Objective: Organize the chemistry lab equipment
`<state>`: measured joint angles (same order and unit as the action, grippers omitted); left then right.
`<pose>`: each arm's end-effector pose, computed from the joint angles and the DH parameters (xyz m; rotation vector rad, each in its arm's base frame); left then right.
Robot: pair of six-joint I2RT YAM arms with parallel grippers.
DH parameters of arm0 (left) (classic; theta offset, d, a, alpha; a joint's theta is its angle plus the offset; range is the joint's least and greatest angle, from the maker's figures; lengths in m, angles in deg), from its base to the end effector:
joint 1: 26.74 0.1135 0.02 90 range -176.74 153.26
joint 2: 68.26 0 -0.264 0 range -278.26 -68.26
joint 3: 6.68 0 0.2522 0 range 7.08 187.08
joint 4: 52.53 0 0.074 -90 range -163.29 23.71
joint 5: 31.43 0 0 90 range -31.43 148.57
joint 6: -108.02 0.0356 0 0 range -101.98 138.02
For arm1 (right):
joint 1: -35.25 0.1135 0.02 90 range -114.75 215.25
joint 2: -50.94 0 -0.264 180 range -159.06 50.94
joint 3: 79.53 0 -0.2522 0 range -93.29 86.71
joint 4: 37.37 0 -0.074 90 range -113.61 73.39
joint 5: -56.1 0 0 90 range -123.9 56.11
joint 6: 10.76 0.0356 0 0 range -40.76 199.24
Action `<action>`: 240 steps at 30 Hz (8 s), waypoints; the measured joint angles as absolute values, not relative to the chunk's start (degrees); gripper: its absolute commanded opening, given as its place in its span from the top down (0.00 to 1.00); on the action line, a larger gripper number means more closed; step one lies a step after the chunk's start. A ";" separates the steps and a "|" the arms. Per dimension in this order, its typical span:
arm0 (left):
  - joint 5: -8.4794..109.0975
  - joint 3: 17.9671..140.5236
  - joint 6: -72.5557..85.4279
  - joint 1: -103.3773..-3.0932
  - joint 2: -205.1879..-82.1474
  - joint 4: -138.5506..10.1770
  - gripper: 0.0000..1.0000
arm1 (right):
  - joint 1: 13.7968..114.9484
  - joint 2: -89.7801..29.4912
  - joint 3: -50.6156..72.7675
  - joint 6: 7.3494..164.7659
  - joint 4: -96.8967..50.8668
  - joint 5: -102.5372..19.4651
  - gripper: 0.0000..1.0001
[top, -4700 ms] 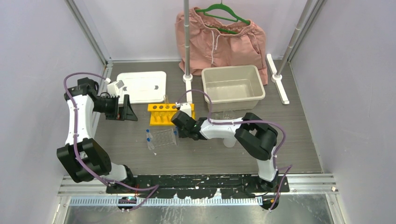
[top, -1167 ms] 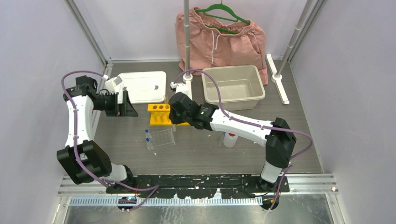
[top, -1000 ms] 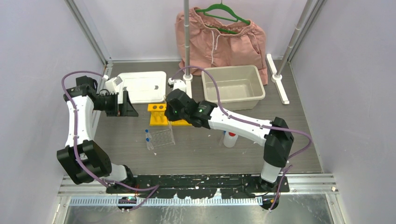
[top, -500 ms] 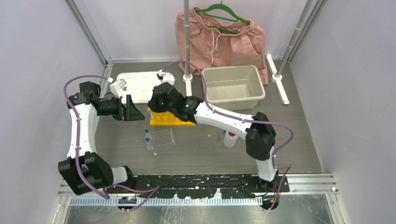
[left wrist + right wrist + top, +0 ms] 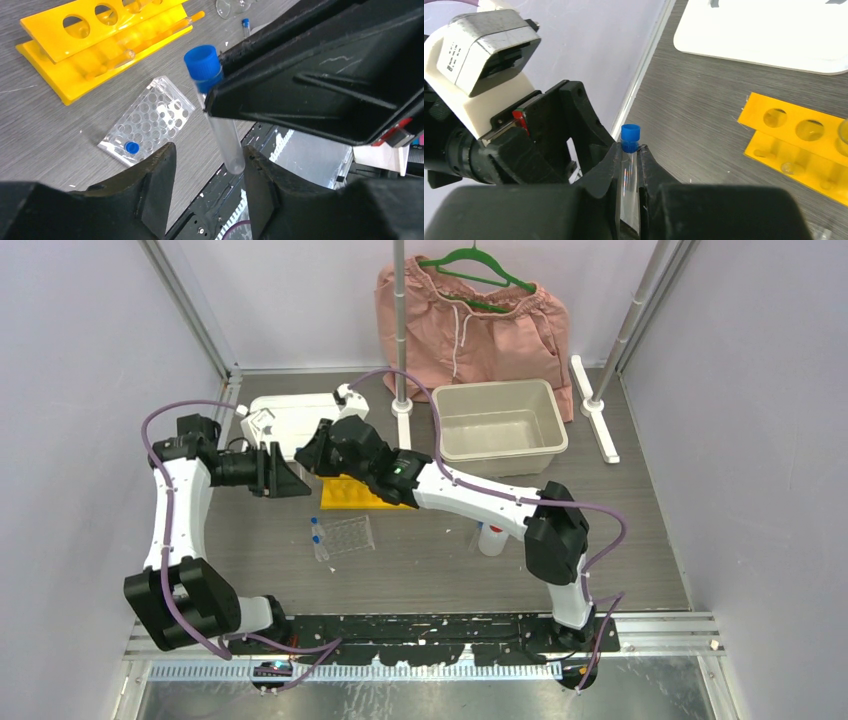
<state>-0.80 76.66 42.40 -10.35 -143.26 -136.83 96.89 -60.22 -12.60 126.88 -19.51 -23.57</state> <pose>0.2231 0.0337 0.3157 0.3245 2.3058 -1.1415 0.2299 0.4125 0.3381 -0.1087 2.0079 1.1291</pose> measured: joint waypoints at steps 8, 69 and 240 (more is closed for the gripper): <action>-2.38 76.66 42.11 -10.94 -144.18 -137.12 0.87 | 97.09 -60.96 -12.25 127.80 -21.46 -23.74 0.99; 12.03 74.80 52.76 -12.34 -137.60 -138.23 0.00 | 92.35 -59.34 -21.25 106.40 14.85 -37.69 0.99; 20.11 81.12 44.60 -5.59 -147.83 -136.40 0.05 | 89.02 -43.21 33.52 136.56 12.64 -2.04 0.41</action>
<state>20.11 81.12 44.60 -5.59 -147.83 -136.40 89.02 -43.21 33.52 136.56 12.64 -2.04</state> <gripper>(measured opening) 0.944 0.623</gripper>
